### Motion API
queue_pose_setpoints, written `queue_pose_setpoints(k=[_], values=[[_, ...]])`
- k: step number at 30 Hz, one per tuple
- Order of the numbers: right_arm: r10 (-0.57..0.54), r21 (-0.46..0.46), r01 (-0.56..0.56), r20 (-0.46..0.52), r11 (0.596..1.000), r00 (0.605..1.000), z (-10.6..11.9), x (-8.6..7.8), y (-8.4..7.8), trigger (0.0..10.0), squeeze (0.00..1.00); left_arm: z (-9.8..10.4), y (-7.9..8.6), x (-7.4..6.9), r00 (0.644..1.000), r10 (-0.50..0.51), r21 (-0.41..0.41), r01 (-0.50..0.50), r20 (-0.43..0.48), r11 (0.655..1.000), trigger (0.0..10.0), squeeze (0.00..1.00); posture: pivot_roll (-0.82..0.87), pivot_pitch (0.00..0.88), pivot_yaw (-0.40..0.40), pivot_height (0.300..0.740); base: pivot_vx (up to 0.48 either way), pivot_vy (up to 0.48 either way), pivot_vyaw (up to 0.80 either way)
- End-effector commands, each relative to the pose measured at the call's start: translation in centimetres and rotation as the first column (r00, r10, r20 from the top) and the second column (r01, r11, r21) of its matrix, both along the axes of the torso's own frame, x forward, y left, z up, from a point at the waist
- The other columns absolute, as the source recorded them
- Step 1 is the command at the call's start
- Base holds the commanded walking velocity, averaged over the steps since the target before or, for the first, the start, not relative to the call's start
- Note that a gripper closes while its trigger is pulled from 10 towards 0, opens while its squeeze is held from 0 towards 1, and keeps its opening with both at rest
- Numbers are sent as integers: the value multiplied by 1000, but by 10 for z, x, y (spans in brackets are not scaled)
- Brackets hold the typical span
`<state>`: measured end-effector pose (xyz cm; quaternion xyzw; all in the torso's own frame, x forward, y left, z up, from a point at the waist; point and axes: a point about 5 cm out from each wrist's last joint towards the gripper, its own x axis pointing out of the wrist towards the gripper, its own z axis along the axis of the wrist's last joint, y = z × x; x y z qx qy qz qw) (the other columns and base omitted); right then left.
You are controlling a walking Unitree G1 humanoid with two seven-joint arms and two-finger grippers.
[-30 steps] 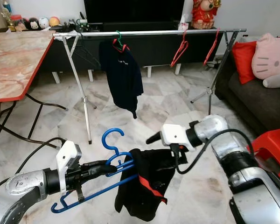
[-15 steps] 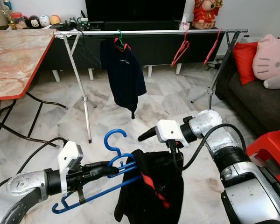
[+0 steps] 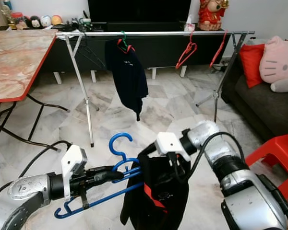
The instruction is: Hang hanger
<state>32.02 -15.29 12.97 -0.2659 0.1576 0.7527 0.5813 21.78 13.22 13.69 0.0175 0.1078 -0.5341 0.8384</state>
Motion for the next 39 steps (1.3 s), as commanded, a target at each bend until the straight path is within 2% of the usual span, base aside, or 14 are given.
queue_pose_setpoints(k=[1,3,4,5,6,7,8,39], values=[[6,-6,-6,-34,1000,999,-5,-3,0,10000,0,15,-7,2,997,-45,-31,47,56,998,10000,0,-82,0,-79,740,0,0,0],[3,-4,-3,-39,1000,999,-5,-3,0,9647,0,15,-8,2,997,-45,-32,47,58,998,10000,0,-79,0,-79,740,0,0,0],[1,-4,-1,-40,1000,999,-5,-2,0,5843,0,15,-8,2,997,-44,-32,46,58,998,10000,0,-79,0,-79,740,0,0,0],[0,-4,-1,-40,1000,999,-5,-2,0,5843,0,15,-8,2,997,-44,-31,46,58,998,10000,0,-79,0,-79,740,0,0,0],[-6,-1,6,-43,1000,999,-5,-2,0,1176,0,15,-8,2,997,-44,-31,46,58,998,10000,0,-80,0,-79,740,0,0,0],[-6,-1,6,-43,1000,999,-5,-2,0,1176,0,15,-8,2,997,-44,-31,46,58,998,10000,0,-80,0,-79,740,0,0,0],[-15,5,15,-46,1000,999,-4,-1,-1,0,0,14,-8,2,997,-43,-30,44,57,999,10000,0,-80,0,-79,740,0,0,0],[-44,16,45,-55,999,998,2,4,-4,0,0,14,-7,1,997,-48,-21,49,53,999,10000,0,-78,0,-75,740,0,0,0]])
